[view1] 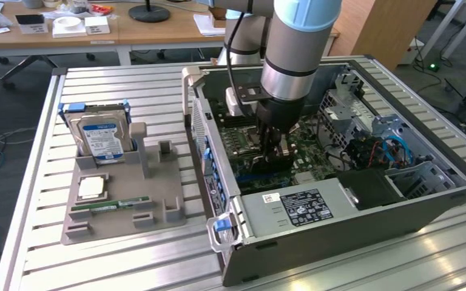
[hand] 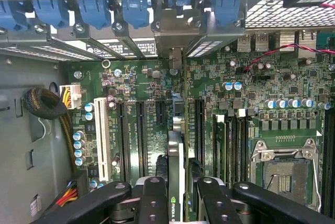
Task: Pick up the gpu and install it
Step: 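Insert the gpu into the slot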
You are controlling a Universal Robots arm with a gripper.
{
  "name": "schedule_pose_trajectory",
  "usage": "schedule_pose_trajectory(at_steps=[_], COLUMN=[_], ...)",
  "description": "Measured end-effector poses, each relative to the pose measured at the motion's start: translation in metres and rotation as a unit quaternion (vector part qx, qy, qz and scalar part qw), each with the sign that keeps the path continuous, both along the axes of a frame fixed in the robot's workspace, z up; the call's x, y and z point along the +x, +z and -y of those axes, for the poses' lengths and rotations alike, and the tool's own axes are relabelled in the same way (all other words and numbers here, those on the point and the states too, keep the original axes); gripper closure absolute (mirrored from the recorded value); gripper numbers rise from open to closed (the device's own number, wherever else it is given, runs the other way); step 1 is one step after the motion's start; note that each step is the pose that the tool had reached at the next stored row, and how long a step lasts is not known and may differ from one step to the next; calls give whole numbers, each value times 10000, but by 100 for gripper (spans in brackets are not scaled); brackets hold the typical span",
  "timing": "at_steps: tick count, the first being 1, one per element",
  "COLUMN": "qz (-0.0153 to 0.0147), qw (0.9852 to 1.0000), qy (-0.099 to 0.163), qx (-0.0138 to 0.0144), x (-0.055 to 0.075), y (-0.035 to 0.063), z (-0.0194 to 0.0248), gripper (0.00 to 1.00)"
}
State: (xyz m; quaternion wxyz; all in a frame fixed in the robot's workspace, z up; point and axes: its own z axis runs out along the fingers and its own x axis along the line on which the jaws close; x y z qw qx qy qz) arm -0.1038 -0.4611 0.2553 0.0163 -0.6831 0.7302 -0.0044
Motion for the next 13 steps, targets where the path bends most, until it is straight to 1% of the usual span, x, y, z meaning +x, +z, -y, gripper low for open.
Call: schedule_pose_trajectory(at_steps=[4,13], qz=[0,0], qw=[10000,10000], qy=[0,-1], qx=[-1,-1], x=[0,0], y=[-20,-22], z=[0,0], gripper=[73,73])
